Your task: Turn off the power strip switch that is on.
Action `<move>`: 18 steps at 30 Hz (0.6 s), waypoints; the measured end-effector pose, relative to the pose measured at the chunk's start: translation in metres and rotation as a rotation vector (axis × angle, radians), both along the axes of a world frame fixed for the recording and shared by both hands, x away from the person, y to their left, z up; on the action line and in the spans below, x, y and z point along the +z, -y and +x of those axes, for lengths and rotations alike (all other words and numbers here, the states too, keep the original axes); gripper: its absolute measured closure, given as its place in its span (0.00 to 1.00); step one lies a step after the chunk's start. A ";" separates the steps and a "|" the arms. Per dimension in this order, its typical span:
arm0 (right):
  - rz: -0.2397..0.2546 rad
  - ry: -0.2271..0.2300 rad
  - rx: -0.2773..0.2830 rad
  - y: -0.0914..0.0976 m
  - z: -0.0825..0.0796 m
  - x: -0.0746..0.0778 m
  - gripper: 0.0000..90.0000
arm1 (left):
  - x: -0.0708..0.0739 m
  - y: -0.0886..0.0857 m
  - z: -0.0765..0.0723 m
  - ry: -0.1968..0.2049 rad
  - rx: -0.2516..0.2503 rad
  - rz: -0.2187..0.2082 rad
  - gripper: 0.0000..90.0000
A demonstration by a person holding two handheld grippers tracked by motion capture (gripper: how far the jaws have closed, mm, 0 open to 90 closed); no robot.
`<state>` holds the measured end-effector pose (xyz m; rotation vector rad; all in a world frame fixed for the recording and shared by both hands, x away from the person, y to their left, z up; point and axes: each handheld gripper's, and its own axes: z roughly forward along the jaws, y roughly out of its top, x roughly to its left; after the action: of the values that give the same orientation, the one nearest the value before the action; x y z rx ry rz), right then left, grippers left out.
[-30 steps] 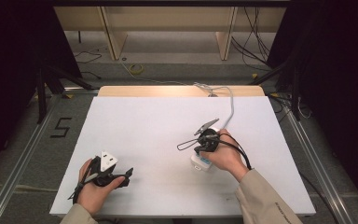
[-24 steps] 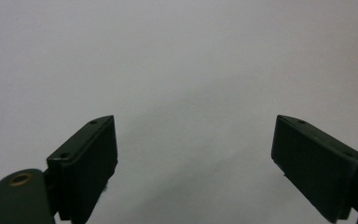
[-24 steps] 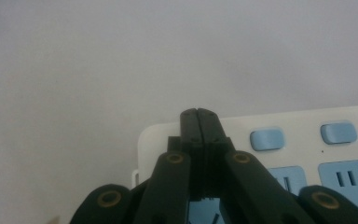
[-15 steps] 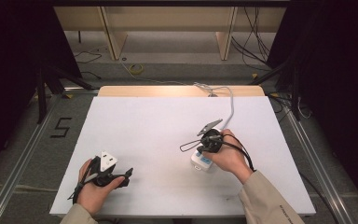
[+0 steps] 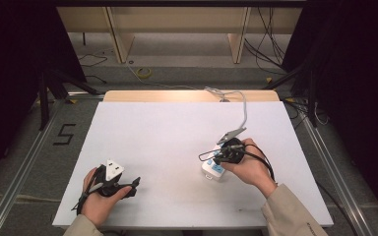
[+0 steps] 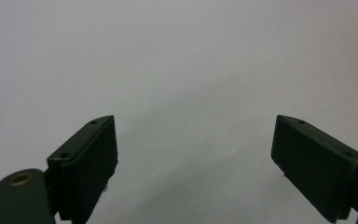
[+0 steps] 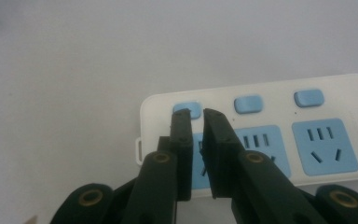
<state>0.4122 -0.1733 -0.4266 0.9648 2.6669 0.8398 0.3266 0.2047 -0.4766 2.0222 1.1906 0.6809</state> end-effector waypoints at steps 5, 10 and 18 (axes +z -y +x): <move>0.022 0.001 -0.010 0.011 -0.006 0.000 0.83 | 0.000 0.000 0.000 -0.001 0.001 -0.001 0.16; 0.053 0.009 -0.013 0.024 -0.013 -0.003 0.77 | -0.001 0.000 0.000 -0.003 0.002 -0.003 0.16; 0.083 0.031 -0.031 0.044 -0.026 -0.011 0.70 | -0.001 0.001 0.000 -0.008 0.000 0.003 0.16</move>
<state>0.3861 -0.2172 -0.4372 1.0008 2.6026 0.9571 0.3263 0.2042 -0.4773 2.0289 1.1945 0.6755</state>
